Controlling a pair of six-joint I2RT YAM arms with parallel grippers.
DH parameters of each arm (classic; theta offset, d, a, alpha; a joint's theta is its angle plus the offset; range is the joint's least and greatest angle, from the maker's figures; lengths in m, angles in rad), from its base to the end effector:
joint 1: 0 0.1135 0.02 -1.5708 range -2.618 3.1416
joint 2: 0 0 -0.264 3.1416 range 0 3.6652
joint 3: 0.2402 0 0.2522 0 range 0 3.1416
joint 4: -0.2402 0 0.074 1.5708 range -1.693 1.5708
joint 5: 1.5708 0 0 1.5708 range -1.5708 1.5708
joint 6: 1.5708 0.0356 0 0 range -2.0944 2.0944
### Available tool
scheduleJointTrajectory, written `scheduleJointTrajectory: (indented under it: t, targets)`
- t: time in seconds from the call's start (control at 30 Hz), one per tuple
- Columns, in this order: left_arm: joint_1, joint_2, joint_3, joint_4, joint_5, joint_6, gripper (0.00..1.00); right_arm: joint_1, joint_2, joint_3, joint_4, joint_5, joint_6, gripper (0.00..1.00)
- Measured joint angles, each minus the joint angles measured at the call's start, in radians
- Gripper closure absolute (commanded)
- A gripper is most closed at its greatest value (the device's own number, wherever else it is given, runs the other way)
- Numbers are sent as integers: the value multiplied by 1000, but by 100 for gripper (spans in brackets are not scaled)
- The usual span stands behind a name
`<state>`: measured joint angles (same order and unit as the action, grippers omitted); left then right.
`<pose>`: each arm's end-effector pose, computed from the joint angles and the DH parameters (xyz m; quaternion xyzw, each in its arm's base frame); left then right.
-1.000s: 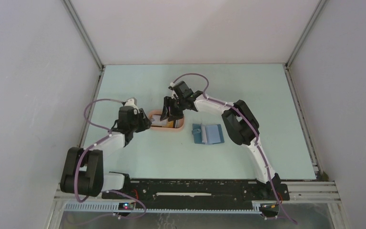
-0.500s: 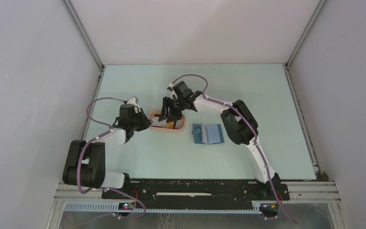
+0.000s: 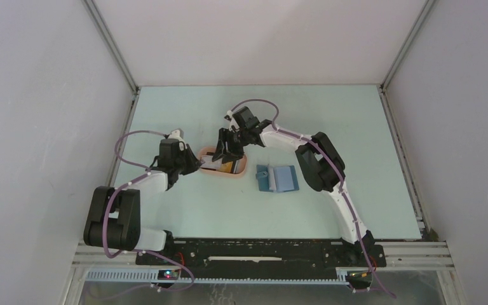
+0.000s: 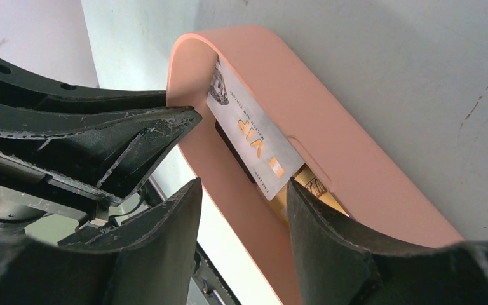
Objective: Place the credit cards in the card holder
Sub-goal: Pick up the credit card from the storage box.
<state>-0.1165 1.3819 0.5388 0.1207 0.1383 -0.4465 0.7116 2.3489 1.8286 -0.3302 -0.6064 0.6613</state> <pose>0.2578 -0.0351 0.1576 -0.1213 0.9015 -0.1746 0.3770 0.3774 0.3522 0.1542 -0.1276 0.8902 0.4293 0.0831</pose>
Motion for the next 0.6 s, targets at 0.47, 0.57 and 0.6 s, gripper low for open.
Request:
scheduleJointTrajectory:
  t: [0.47, 0.57, 0.6]
  targets:
    - [0, 0, 0, -2, -4, -10, 78, -13, -2, -4, 22, -53, 0, 47]
    - [1, 0, 0, -3, -5, -11, 78, -16, -4, -10, 35, -65, 2, 50]
    - [1, 0, 0, -3, -5, -14, 78, -17, -4, -11, 37, -69, 3, 50]
